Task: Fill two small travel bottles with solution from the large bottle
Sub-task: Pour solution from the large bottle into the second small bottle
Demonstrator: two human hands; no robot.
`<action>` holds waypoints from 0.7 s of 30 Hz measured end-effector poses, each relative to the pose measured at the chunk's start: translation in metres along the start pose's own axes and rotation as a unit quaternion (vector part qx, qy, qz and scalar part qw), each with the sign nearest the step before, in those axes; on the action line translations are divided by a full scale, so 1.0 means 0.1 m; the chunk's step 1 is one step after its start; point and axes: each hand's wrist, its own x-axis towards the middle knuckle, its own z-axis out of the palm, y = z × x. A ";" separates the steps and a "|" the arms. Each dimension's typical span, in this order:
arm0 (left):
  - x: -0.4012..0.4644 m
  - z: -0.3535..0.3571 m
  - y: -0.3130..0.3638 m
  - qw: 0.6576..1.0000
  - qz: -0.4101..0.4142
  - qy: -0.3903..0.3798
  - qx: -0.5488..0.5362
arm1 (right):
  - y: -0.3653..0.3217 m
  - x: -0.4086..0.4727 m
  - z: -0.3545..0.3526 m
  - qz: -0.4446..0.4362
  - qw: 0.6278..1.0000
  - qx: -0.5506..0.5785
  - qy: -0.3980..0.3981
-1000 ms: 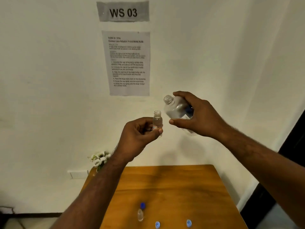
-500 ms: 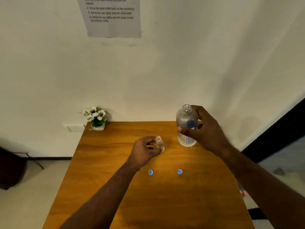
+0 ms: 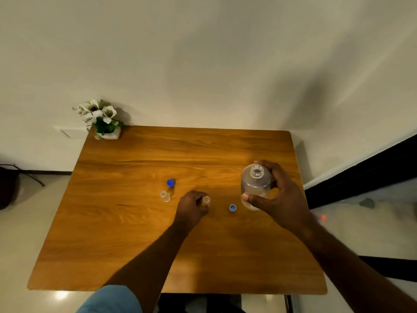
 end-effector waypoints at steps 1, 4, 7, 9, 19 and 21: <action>0.01 0.03 -0.03 1.000 -0.001 0.004 0.009 | 0.04 0.01 0.02 0.002 1.000 -0.002 -0.004; 0.03 0.11 -0.08 1.000 -0.010 0.002 0.017 | 0.15 0.05 0.09 0.012 1.000 0.002 -0.013; 0.06 0.13 -0.09 1.000 -0.015 0.005 0.012 | 0.20 0.11 0.16 0.017 1.000 0.007 -0.024; 0.09 0.13 -0.09 1.000 -0.012 0.001 0.021 | 0.20 0.16 0.20 0.015 1.000 0.006 -0.024; 0.13 0.07 -0.11 0.999 -0.021 -0.036 0.030 | 0.09 0.47 0.44 0.007 0.999 0.008 -0.034; 0.12 0.05 -0.12 0.999 -0.020 -0.036 0.027 | 0.09 0.57 0.52 0.010 0.999 0.011 -0.035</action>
